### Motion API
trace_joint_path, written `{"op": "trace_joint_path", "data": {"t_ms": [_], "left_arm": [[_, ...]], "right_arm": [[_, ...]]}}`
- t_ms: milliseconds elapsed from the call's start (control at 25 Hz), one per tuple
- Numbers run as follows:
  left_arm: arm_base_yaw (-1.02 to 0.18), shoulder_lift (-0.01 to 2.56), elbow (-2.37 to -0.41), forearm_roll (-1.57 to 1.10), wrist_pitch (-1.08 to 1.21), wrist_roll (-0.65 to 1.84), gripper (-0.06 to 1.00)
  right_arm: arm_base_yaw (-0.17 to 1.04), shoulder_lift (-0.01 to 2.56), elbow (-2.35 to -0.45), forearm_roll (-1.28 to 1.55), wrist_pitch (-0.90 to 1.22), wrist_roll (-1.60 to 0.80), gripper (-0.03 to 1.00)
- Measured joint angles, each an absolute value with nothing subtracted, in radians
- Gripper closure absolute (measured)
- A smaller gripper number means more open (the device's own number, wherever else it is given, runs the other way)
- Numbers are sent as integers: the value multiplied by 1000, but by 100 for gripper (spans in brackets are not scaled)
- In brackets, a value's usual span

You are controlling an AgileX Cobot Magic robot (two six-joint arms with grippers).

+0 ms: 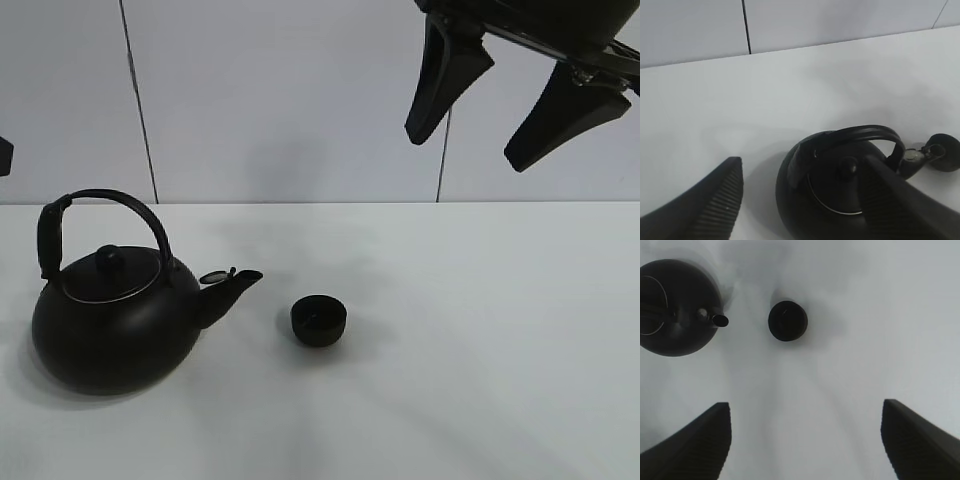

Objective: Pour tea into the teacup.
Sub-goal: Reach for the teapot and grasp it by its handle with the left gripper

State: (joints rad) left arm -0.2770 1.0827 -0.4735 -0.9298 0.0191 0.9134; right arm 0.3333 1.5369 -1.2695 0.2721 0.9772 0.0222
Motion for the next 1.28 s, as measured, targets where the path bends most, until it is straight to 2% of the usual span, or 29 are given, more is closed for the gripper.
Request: {"op": "trace_joint_path", "data": {"t_ms": [560, 960, 1040, 1280], "left_arm": [[-277, 1083, -473, -957, 0, 821, 48], [-277, 1083, -473, -1022, -88, 334, 48], [-277, 1083, -471, -921, -139, 327, 48], [-277, 1083, -404, -333, -344, 234, 48]], "right_arm": [[333, 1537, -1269, 272, 977, 22, 40], [333, 1537, -1269, 272, 977, 22, 40], [333, 1537, -1269, 272, 977, 22, 40], [333, 1537, -1269, 272, 976, 22, 40]]}}
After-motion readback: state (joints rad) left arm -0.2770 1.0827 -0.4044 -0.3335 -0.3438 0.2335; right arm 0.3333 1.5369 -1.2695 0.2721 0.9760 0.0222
